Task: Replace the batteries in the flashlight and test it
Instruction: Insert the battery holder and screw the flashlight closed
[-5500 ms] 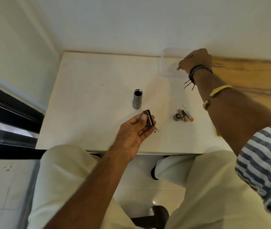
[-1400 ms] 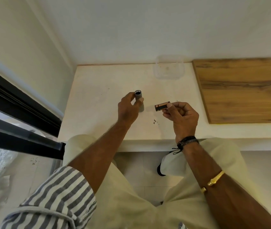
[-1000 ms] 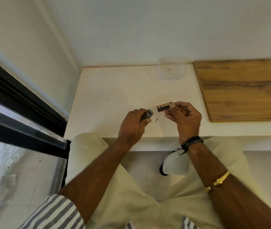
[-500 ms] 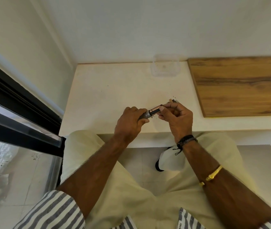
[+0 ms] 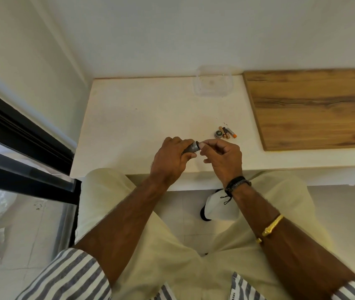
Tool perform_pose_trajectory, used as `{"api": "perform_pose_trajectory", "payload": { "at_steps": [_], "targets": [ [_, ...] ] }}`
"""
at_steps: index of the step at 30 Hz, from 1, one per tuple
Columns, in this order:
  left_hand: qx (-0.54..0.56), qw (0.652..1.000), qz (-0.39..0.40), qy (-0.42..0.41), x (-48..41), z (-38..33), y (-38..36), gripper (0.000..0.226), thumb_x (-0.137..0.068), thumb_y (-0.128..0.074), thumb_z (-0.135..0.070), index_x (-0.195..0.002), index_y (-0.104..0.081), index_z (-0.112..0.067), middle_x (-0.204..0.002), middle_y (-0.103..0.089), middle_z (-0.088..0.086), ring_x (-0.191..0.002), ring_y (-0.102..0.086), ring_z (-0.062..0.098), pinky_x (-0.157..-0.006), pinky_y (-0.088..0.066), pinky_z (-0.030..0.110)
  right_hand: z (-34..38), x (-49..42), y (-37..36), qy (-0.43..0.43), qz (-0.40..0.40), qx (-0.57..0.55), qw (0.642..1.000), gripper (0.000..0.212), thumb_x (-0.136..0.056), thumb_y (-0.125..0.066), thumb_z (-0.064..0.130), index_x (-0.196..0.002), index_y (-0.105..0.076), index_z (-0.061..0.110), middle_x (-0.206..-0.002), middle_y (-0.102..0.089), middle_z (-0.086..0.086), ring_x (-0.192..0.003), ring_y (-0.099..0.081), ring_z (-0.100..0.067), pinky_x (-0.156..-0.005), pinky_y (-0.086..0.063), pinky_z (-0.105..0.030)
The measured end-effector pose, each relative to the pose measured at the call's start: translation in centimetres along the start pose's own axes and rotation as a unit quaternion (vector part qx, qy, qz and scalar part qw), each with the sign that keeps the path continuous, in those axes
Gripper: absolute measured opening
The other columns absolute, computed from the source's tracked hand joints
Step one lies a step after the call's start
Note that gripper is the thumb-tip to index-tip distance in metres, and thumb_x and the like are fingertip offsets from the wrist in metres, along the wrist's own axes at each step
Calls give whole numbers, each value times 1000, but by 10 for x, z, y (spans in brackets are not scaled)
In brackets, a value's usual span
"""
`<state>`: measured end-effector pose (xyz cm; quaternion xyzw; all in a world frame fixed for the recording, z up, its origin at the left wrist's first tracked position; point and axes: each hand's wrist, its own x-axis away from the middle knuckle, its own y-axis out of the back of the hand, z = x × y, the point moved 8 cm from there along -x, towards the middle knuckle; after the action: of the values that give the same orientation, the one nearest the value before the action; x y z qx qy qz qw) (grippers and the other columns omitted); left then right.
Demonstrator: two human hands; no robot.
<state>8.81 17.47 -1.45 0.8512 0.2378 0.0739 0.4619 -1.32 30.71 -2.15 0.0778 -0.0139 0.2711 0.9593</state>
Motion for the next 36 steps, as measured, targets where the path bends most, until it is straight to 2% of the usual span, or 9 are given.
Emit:
{"api": "perform_pose_trajectory", "payload": {
  "at_steps": [6,9,13,17,20,25,29,34,36],
  "targets": [
    [24,1000,12,5,-4,1,-4,34,-97,-54,-40,-127,-58,-25,-102,-62,-2,-95,-42,14,-78,-47,35,-9,-19,26,-34,-92,10,995,8,-89,-77,20,-96,-79,17,-87,-78,8,-76,-75,-17,-62,-65,-38],
    [43,999,19,6,-3,1,-4,33,-97,-56,-39,-126,-59,-25,-101,-62,-3,-96,-44,15,-79,-47,36,-11,-36,40,-29,-132,75,988,9,-87,-76,19,-96,-79,18,-98,-78,6,-84,-73,-15,-74,-64,-42],
    [75,997,2,28,-5,9,-2,39,-92,-64,-39,-129,-58,-26,-109,-67,-3,-102,-51,16,-85,-48,34,-14,-54,41,3,-121,249,961,25,-90,-72,21,-115,-75,21,-110,-74,-1,-96,-69,-17,-91,-58,-36],
    [87,995,-2,39,-7,15,-4,34,-89,-68,-41,-118,-59,-27,-107,-68,-4,-97,-53,14,-81,-49,33,-27,-65,38,-18,-91,328,940,37,-89,-71,25,-126,-69,26,-117,-64,-9,-103,-64,-27,-86,-47,-31],
    [75,997,2,24,-7,14,-6,29,-90,-66,-42,-114,-60,-28,-102,-66,-8,-92,-49,11,-76,-47,32,-32,-70,36,-27,-85,347,934,37,-90,-70,27,-127,-69,27,-117,-62,-10,-103,-65,-30,-84,-49,-33],
    [69,998,-5,8,-8,14,-4,27,-91,-66,-41,-113,-61,-25,-100,-67,-7,-90,-48,12,-72,-41,28,-33,-71,31,-26,-79,363,928,36,-89,-71,27,-125,-70,26,-118,-61,-10,-102,-66,-29,-86,-52,-36],
    [70,998,-3,10,-7,14,-3,27,-93,-64,-38,-114,-61,-23,-103,-67,-6,-91,-47,13,-74,-40,28,-23,-67,31,0,-91,346,934,31,-86,-75,27,-117,-71,22,-115,-62,-6,-95,-65,-22,-80,-48,-28],
    [75,996,-21,36,-5,15,4,28,-97,-58,-37,-118,-59,-17,-106,-68,2,-89,-57,19,-78,-51,38,-3,-51,23,43,-68,194,978,26,-81,-78,15,-107,-73,15,-104,-74,5,-91,-71,-9,-77,-57,-11],
    [76,996,-13,41,-4,13,4,29,-99,-55,-37,-119,-57,-16,-107,-67,3,-88,-59,20,-78,-54,40,1,-43,16,45,-35,150,987,26,-80,-77,10,-105,-74,16,-100,-76,4,-91,-74,-10,-82,-62,-25]
  ]
}}
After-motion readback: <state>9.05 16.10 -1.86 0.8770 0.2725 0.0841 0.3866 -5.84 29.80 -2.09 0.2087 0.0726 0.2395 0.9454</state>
